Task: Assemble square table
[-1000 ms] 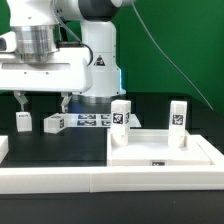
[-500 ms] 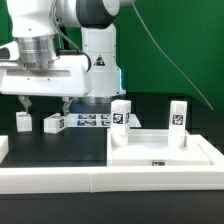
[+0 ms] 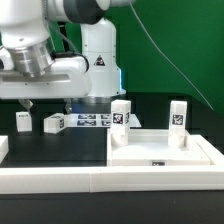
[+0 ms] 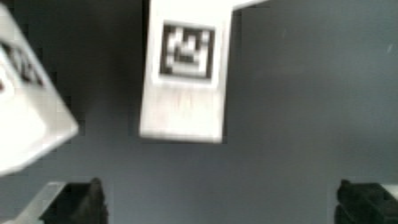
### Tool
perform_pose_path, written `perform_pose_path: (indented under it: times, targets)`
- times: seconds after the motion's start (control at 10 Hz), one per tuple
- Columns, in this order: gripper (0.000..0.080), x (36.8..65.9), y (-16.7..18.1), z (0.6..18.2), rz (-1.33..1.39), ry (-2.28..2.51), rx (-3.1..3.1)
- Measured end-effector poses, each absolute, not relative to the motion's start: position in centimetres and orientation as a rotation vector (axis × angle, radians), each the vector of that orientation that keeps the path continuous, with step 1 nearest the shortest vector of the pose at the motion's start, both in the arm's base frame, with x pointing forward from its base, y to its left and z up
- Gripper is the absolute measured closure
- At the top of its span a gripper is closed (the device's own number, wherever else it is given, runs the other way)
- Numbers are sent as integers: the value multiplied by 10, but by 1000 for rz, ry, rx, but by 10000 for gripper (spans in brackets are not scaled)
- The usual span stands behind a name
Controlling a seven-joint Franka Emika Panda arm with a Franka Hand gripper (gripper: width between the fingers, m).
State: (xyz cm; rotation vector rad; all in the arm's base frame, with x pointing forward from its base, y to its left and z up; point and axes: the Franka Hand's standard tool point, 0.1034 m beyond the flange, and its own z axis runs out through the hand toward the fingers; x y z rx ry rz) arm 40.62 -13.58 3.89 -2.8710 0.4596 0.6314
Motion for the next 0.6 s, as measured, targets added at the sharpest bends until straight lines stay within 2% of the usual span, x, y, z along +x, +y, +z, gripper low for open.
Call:
perform_pose_path:
  times: [0.2,0.6]
  targets:
    - [151,398,-136,36,876,500,-2773]
    - [151,391,-134,27,1191,484,-2604]
